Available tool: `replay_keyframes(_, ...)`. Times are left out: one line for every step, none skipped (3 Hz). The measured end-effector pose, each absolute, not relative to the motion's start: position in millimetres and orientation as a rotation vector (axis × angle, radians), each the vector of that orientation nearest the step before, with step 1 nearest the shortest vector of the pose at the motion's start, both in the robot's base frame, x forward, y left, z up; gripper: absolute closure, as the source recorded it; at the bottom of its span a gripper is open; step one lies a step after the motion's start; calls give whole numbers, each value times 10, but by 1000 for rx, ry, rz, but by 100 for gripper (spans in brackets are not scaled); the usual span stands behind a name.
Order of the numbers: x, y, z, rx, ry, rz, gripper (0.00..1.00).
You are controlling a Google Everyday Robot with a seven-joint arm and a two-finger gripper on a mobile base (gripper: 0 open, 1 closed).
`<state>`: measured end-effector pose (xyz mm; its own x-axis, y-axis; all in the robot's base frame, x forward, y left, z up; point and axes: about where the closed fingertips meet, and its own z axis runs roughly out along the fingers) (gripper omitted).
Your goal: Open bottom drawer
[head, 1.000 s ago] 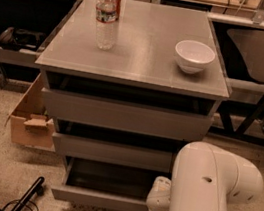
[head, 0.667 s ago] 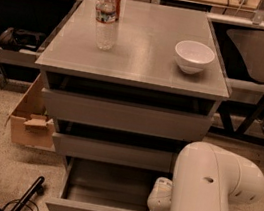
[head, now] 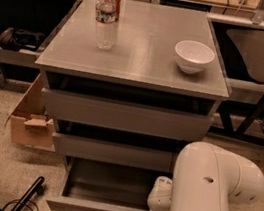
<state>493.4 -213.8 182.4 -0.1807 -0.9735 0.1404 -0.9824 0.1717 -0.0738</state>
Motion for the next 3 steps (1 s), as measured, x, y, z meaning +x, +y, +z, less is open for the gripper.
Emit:
replay_keyframes(4901, -2141, 1839, 1976, -2354, 230, 100)
replay_keyframes(4780, -2145, 1890, 1989, -2347, 260, 100)
replay_keyframes(4725, -2149, 1908, 1990, -2348, 272, 100)
